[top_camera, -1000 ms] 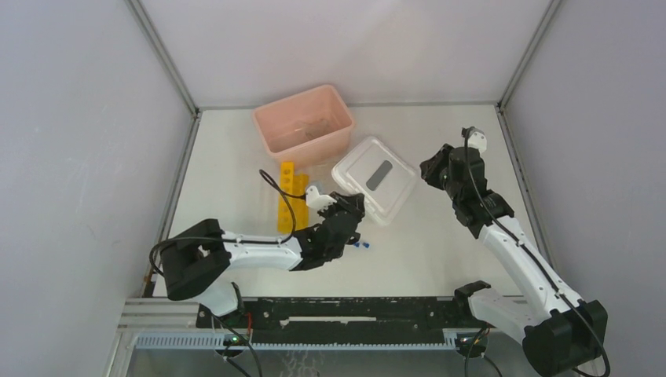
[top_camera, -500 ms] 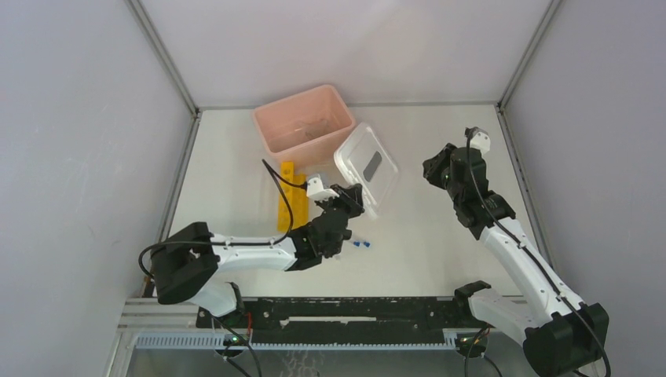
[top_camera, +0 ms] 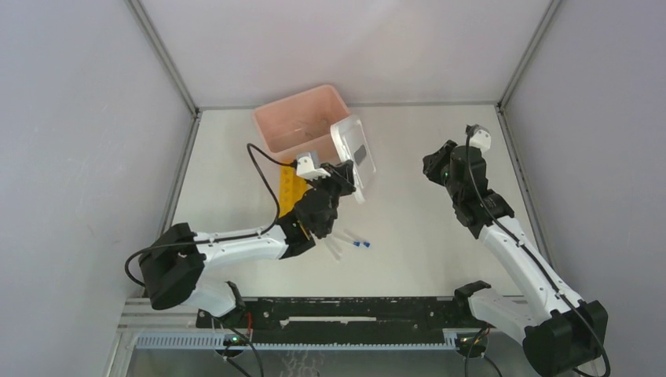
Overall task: Organize the chemistry lab equipment
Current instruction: Pick up the storage box lid at the center of the board.
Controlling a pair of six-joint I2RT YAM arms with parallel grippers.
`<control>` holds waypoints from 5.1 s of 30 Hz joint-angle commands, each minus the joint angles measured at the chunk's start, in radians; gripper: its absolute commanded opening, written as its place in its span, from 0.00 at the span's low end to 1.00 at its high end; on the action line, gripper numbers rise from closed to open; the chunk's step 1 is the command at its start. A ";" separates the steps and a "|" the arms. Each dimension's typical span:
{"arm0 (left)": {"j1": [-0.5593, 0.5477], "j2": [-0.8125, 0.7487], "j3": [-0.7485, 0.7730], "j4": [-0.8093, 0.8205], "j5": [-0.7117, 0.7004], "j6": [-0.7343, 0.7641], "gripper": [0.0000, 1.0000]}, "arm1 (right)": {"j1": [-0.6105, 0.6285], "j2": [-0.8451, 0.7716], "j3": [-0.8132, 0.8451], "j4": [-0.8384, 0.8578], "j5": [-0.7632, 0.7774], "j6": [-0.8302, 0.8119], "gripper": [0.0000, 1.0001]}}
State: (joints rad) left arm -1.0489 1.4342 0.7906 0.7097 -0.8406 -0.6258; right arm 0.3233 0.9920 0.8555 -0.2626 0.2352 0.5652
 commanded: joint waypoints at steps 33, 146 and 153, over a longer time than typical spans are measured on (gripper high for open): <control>0.320 0.113 0.413 -0.125 0.326 -0.151 0.00 | 0.204 0.264 -0.056 0.448 -0.019 -0.223 0.63; 0.878 0.201 -0.045 0.287 0.922 -0.951 0.21 | 0.027 1.187 0.394 1.484 -0.640 0.939 0.06; 0.938 0.232 -0.042 0.248 0.978 -0.939 0.31 | 0.061 1.214 0.482 1.426 -0.579 0.833 0.04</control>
State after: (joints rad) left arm -0.1410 1.6768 0.7509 0.9157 0.0731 -1.5723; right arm 0.3618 2.1994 1.2667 1.1671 -0.3817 1.5181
